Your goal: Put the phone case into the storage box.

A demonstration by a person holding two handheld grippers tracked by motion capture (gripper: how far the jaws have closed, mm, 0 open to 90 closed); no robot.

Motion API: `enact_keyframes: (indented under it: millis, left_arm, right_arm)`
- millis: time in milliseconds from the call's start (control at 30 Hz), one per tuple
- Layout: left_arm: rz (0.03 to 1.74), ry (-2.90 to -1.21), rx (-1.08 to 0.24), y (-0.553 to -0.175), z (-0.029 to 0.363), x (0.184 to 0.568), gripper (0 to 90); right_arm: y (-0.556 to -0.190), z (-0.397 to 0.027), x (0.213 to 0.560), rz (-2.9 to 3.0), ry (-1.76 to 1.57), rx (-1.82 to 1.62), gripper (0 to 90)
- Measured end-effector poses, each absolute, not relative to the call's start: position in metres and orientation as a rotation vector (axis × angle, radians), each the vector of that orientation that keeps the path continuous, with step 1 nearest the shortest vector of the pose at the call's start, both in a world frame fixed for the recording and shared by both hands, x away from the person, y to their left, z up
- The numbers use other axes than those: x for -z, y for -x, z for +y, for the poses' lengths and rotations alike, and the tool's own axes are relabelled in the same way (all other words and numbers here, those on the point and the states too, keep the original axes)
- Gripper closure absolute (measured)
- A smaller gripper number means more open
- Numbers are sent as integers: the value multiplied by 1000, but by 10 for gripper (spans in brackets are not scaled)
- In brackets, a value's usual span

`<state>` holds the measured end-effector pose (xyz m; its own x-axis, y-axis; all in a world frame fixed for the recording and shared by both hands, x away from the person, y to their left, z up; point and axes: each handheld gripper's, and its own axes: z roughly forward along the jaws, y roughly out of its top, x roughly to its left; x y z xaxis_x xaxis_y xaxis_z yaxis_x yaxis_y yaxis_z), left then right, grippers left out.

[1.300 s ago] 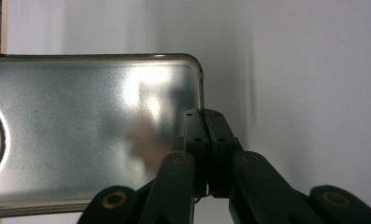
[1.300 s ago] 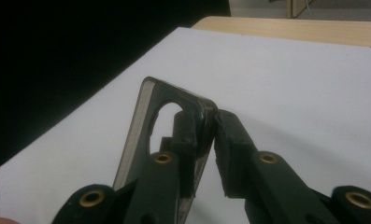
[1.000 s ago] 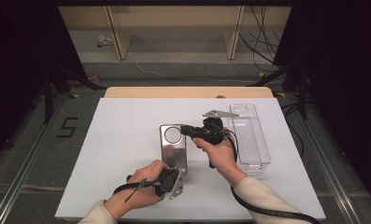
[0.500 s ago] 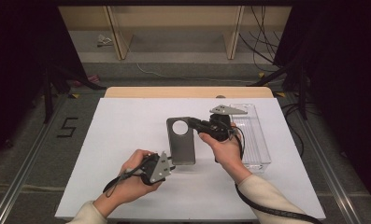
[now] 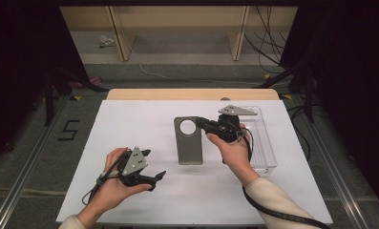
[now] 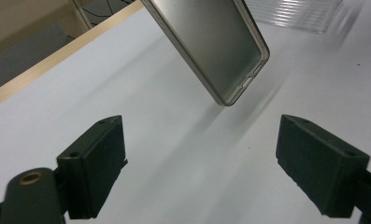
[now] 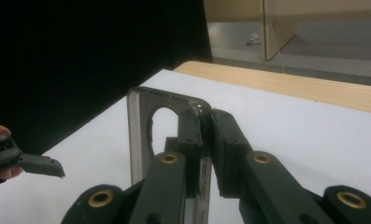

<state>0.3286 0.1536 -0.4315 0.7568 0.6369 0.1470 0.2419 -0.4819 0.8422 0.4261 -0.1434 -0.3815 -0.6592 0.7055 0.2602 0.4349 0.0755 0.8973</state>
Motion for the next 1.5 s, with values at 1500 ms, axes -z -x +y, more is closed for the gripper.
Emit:
enact_keyframes:
  millis: [1500]
  left_arm:
    - [742, -2046, -563, -319, 174, 439, 48]
  right_arm:
    - [-427, -151, 372, 2070, -1137, -1615, 827]
